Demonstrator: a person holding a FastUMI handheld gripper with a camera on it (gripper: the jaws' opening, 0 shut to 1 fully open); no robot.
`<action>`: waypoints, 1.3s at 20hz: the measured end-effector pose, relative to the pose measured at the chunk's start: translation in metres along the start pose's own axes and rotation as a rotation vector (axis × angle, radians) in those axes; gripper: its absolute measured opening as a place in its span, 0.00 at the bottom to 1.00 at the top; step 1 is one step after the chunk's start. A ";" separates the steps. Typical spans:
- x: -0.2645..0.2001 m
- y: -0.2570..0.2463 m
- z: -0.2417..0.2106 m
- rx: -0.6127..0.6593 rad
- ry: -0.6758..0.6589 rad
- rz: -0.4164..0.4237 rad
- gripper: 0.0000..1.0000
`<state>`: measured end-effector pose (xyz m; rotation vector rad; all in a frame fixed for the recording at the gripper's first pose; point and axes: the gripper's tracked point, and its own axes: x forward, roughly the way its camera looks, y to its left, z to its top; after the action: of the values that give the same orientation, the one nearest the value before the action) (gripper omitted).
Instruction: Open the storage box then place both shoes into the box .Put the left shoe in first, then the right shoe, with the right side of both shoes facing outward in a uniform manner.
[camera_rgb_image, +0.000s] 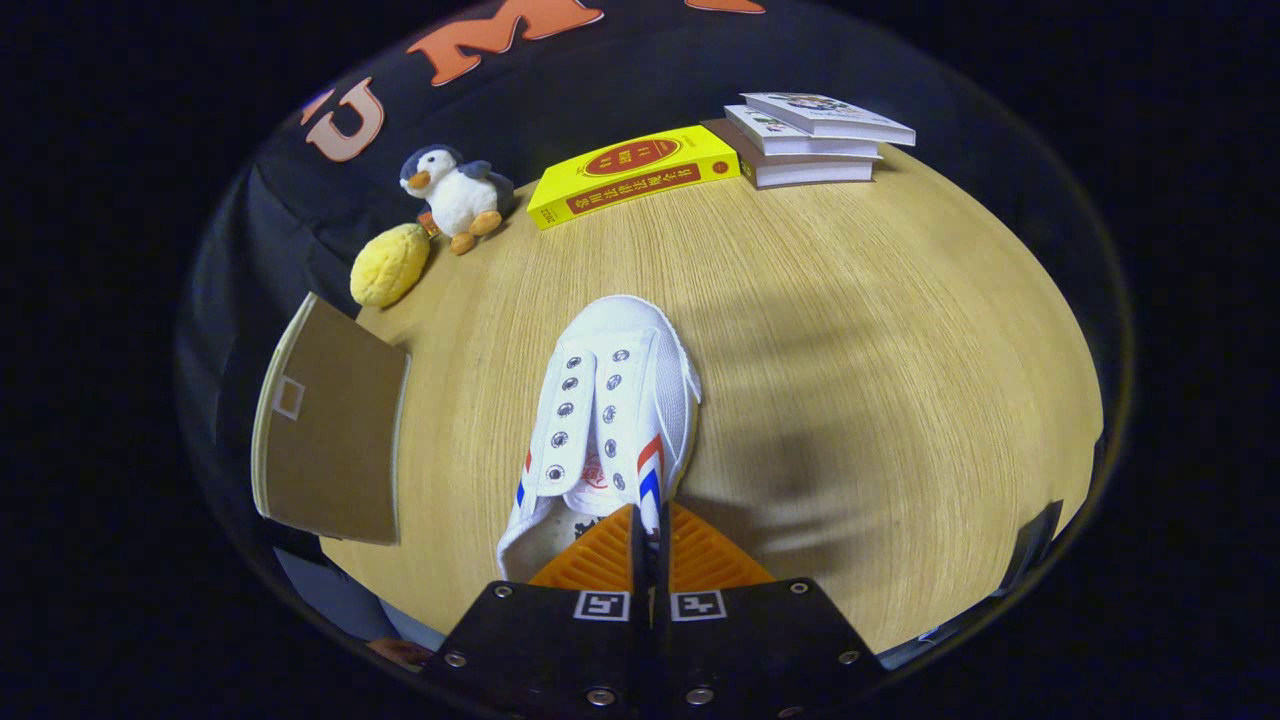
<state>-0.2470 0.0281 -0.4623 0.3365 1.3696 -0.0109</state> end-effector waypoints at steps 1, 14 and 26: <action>-0.006 0.008 0.007 -0.003 -0.018 0.015 0.01; -0.089 0.191 0.090 -0.231 -0.127 0.194 0.00; -0.051 0.340 0.035 -0.398 0.012 0.251 0.01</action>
<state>-0.1552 0.3341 -0.3296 0.1697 1.2987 0.4662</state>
